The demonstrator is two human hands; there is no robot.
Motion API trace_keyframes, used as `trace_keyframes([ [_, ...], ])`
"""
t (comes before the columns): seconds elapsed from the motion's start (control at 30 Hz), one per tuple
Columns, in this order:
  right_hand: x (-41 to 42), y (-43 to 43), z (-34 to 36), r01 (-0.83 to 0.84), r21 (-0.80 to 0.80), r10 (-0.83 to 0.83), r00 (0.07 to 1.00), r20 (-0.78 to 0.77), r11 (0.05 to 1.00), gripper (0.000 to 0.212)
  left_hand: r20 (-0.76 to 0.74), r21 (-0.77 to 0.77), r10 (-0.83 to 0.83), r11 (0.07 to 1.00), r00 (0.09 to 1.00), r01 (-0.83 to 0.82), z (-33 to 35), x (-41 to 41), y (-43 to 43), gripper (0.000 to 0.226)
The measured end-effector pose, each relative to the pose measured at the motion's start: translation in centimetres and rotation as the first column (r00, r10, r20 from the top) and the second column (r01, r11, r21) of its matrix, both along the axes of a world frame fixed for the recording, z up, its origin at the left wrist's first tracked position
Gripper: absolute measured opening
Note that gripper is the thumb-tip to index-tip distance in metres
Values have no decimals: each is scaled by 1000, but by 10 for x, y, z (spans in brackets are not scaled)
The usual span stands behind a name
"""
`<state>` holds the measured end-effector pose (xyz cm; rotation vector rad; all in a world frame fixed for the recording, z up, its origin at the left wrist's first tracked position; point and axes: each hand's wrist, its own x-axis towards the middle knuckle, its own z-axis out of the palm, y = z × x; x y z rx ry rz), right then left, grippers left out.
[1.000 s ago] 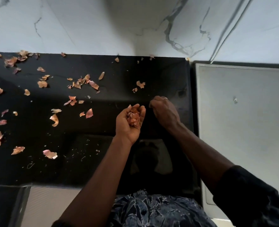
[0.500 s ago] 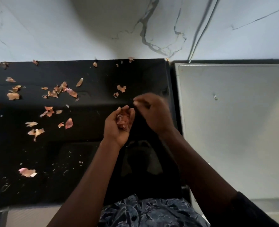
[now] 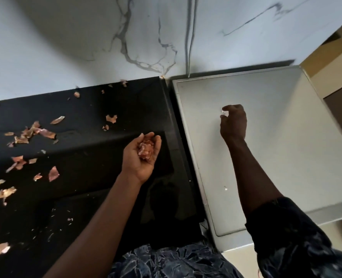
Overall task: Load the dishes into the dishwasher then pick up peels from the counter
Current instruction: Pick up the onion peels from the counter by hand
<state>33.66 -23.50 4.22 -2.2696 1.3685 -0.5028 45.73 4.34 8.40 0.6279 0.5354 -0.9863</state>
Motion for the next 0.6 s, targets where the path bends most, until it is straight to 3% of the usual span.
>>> trace_keyframes([
  [0.33, 2, -13, -13, -165, -17, 156, 953, -259, 986, 28, 17, -6, -139, 990, 990, 139, 14, -37, -67, 41],
  [0.47, -5, 1, -9, -142, 69, 153, 970, -190, 987, 23, -11, 39, -117, 992, 993, 118, 4, -39, -63, 26],
  [0.6, -6, 40, 19, -141, 144, 130, 988, 81, 980, 22, -15, 58, -108, 992, 994, 109, -6, -36, -58, 19],
])
